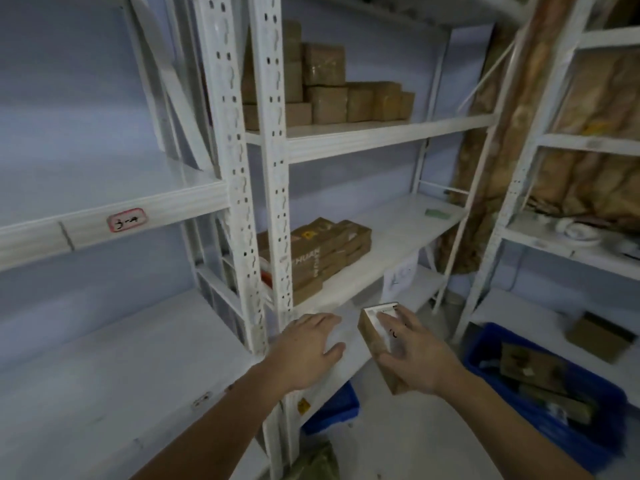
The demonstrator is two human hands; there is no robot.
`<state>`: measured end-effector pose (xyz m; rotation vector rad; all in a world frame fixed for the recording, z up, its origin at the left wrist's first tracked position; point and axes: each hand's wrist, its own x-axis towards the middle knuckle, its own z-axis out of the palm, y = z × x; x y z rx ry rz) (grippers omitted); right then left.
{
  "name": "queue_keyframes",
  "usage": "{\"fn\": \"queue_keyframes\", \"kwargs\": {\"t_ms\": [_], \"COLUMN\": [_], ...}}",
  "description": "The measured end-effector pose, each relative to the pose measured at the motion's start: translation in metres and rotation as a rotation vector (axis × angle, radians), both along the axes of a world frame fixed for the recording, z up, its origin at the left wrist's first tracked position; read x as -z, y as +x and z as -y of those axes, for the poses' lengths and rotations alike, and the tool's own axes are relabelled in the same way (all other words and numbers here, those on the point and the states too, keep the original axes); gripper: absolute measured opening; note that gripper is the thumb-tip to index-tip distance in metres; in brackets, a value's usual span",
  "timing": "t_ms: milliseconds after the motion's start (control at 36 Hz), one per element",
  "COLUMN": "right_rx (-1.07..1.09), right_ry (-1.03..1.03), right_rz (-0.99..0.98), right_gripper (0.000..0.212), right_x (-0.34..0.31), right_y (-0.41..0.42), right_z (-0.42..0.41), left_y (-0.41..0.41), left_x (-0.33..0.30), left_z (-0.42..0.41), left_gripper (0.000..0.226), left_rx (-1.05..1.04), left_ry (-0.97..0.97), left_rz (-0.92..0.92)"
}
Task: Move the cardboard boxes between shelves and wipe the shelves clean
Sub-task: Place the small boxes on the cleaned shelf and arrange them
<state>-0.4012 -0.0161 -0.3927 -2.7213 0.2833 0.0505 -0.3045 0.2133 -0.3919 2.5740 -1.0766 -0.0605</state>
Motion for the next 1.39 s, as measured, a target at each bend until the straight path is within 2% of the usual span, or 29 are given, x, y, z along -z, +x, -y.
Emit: {"fn": "queue_keyframes", "kwargs": {"t_ms": [333, 444, 556, 694, 806, 917, 944, 1000, 1111, 1389], "right_rx": [0.031, 0.056, 0.045, 0.007, -0.063, -0.171, -0.198, -0.247, -0.365, -0.524], "right_ry": [-0.044, -0.041, -0.037, -0.014, -0.006, 0.024, 0.022, 0.019, 0.04, 0.019], "right_rz": [0.002, -0.003, 0.004, 0.002, 0.014, 0.022, 0.023, 0.005, 0.006, 0.069], "right_gripper": [0.077, 0.092, 0.08, 0.081, 0.08, 0.082, 0.084, 0.089, 0.085, 0.081], "right_x": [-0.019, -0.02, -0.015, -0.003, 0.004, 0.011, 0.013, 0.015, 0.012, 0.0], "right_y": [0.07, 0.1, 0.129, 0.176, 0.222, 0.273, 0.287, 0.312, 0.359, 0.473], "right_z": [0.136, 0.177, 0.215, 0.263, 0.301, 0.336, 0.344, 0.357, 0.371, 0.34], "left_y": [0.089, 0.122, 0.146, 0.182, 0.212, 0.234, 0.238, 0.245, 0.253, 0.289], "left_x": [0.007, 0.01, 0.015, 0.026, 0.048, 0.053, 0.049, 0.046, 0.042, 0.044], "left_z": [0.162, 0.203, 0.236, 0.274, 0.299, 0.322, 0.327, 0.334, 0.34, 0.326], "left_gripper": [0.058, 0.058, 0.057, 0.052, 0.059, 0.096, 0.097, 0.081, 0.061, 0.06], "left_rx": [0.089, 0.094, 0.086, 0.067, -0.056, -0.15, -0.192, -0.252, -0.373, -0.579], "left_ry": [-0.023, -0.014, 0.003, -0.003, -0.02, -0.046, -0.029, -0.002, 0.073, 0.128], "left_rz": [0.002, 0.004, -0.009, 0.009, 0.062, 0.046, 0.022, 0.009, -0.018, 0.0]}}
